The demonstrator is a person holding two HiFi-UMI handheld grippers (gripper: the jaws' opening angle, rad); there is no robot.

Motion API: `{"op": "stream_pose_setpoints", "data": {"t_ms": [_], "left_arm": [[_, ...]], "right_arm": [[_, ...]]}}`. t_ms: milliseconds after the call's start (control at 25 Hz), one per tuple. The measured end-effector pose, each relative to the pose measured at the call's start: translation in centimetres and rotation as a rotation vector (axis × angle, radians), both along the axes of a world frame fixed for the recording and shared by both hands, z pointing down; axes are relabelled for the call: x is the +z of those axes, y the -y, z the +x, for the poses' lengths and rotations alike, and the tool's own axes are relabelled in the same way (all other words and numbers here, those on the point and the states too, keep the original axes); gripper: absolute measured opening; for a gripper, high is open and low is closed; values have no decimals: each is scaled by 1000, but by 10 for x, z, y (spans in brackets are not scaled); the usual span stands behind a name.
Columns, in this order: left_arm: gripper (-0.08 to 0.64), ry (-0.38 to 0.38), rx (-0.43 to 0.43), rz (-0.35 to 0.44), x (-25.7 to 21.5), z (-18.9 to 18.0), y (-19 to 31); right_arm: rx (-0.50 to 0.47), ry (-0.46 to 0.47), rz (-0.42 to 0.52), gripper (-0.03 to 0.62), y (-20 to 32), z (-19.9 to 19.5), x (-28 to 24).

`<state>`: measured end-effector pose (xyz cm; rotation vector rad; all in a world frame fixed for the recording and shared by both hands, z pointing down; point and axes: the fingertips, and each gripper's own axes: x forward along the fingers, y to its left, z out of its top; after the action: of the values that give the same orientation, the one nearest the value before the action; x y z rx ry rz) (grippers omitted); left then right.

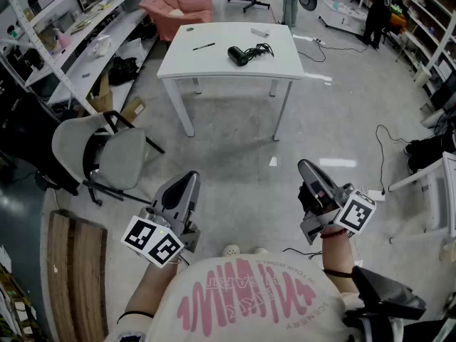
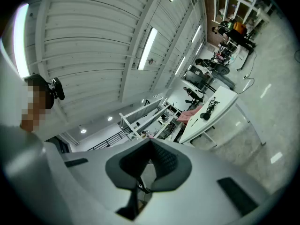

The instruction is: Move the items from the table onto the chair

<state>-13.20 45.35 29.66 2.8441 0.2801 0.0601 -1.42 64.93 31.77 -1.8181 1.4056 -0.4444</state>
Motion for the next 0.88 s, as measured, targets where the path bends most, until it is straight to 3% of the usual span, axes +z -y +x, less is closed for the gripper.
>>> {"op": "stream_pose_setpoints", "data": {"t_ms": [360,600,880], "left_arm": [[9,-6,-7,-20,0,-3,16],[9,-20,-11,-30,-1,-7,35],[9,-34,-10,7,-6,-10,65]], "right_arm": [[-4,-1,-15,8,11,-3,2],[9,90,83,9,26,0,-5],[39,105,128,9,52,-1,-13]]}}
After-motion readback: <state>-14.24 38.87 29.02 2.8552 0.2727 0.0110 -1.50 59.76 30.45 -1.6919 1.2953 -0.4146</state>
